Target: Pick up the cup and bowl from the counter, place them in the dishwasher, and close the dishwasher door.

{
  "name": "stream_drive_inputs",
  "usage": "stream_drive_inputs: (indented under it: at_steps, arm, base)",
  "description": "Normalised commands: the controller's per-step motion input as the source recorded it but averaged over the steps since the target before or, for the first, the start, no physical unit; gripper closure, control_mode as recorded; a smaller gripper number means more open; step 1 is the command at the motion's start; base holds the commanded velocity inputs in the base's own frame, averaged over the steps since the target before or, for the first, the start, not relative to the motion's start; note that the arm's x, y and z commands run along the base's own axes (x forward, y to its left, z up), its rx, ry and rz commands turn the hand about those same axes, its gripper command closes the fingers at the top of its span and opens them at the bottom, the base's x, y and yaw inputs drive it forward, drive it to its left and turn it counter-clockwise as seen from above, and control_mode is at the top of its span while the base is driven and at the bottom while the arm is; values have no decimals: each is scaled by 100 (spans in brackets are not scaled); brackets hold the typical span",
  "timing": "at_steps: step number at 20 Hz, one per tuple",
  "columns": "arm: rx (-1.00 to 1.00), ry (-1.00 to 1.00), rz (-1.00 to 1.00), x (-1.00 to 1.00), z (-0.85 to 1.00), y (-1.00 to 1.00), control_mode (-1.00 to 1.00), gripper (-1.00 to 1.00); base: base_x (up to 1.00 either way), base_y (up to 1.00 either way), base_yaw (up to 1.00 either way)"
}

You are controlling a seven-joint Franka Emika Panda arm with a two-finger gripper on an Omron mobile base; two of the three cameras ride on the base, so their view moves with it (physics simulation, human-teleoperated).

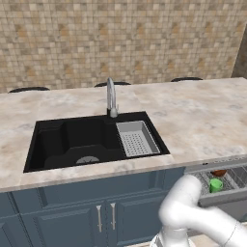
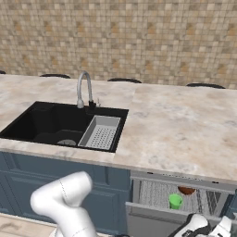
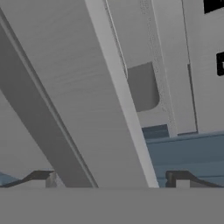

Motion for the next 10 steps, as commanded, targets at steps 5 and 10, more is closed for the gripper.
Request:
stream_drive_inputs:
  at_steps: [5,10]
  arm:
    - [-4,-8,0,84,-45,0,-100,-100]
    - [-5,-10,0,66,-50,0,-100,-100]
  base:
    - [0,0,0]
    - [0,0,0]
